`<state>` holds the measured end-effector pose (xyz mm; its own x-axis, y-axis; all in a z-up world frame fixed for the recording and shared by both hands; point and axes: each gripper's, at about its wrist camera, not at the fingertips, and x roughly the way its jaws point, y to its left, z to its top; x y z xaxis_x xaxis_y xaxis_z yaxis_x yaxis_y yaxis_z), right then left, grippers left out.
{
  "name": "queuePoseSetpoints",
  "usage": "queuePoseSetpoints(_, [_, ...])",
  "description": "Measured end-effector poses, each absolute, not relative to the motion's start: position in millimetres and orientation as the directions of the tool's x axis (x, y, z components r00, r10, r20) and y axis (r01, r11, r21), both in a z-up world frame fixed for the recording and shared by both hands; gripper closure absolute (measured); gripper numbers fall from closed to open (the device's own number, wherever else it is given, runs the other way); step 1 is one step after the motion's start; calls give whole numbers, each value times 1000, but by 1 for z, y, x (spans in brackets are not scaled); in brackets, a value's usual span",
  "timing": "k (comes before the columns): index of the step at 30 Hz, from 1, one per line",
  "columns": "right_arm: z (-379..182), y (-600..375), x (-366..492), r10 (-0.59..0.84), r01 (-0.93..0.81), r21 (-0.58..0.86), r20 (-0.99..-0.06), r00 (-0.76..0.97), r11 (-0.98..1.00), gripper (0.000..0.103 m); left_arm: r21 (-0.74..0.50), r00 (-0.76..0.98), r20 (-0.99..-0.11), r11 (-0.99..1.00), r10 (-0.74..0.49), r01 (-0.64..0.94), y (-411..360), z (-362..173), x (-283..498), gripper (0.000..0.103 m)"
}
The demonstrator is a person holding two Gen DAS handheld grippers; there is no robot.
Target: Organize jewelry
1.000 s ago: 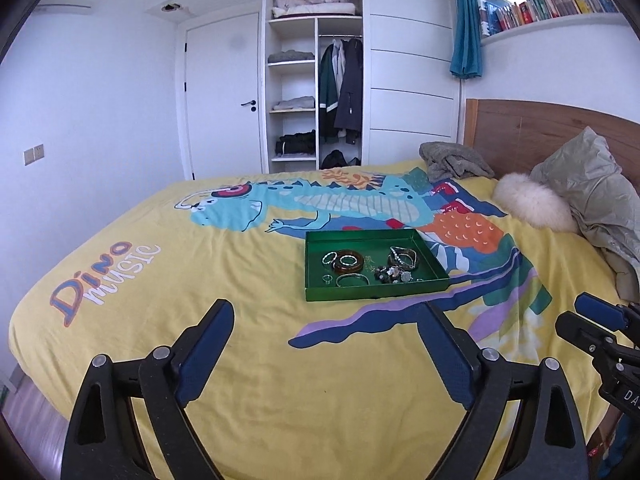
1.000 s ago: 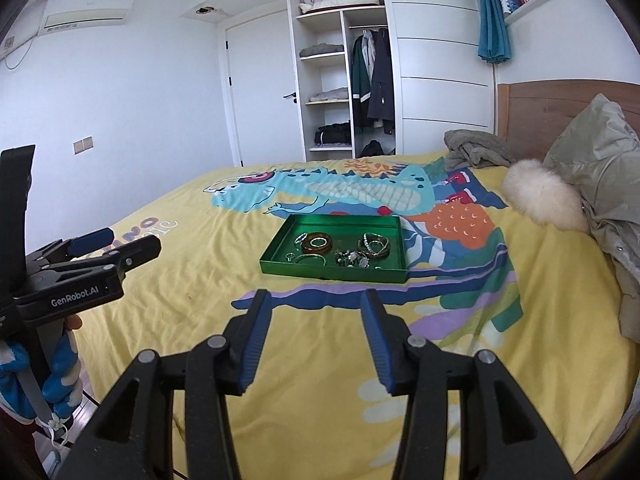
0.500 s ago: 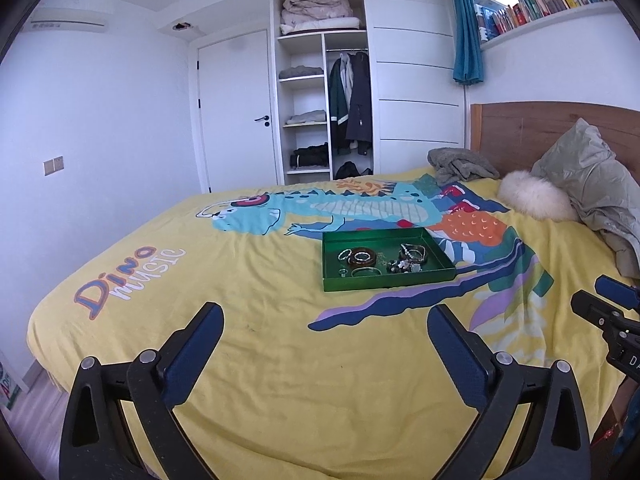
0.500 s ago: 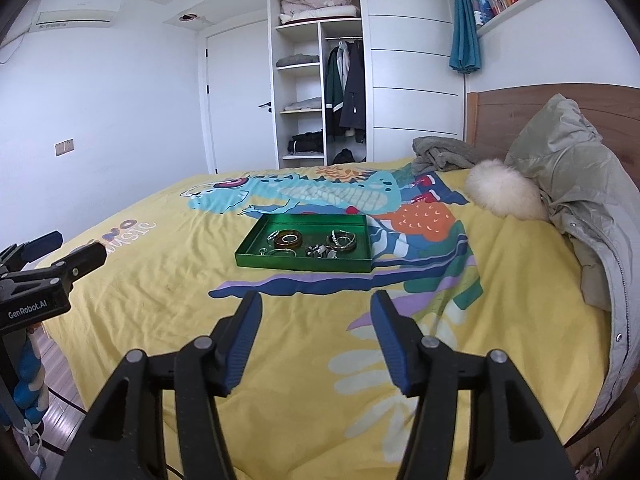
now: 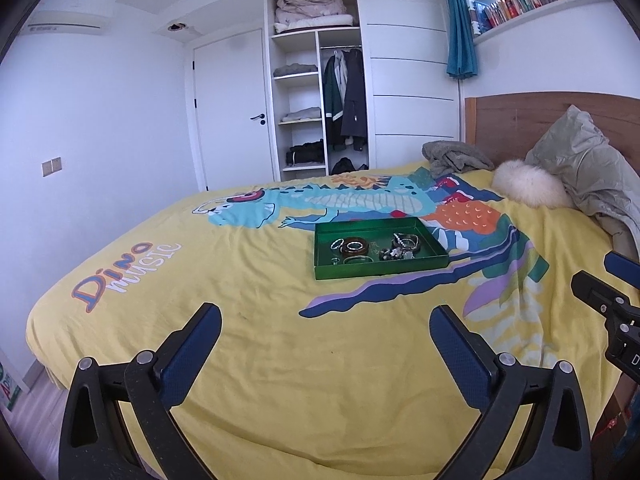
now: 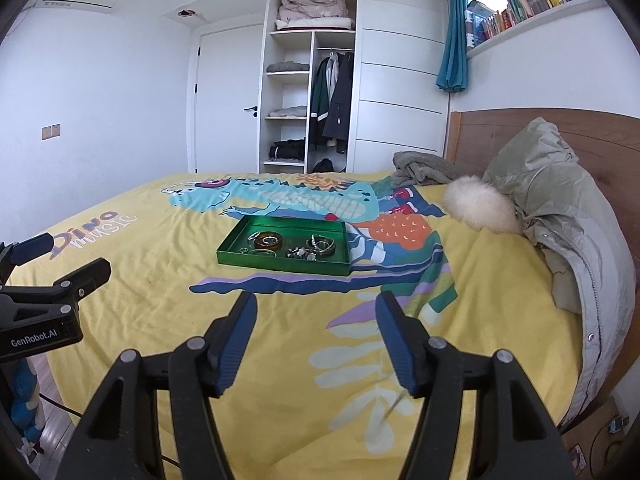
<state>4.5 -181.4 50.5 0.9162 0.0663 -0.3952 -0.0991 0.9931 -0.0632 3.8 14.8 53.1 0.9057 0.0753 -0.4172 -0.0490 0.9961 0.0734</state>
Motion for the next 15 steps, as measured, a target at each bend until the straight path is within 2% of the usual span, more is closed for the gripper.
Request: queuePoseSetpoints(15, [49, -186, 4, 41, -70, -60, -392, 919, 996, 42, 37, 908, -416, 999, 43, -30, 17, 54, 2, 1])
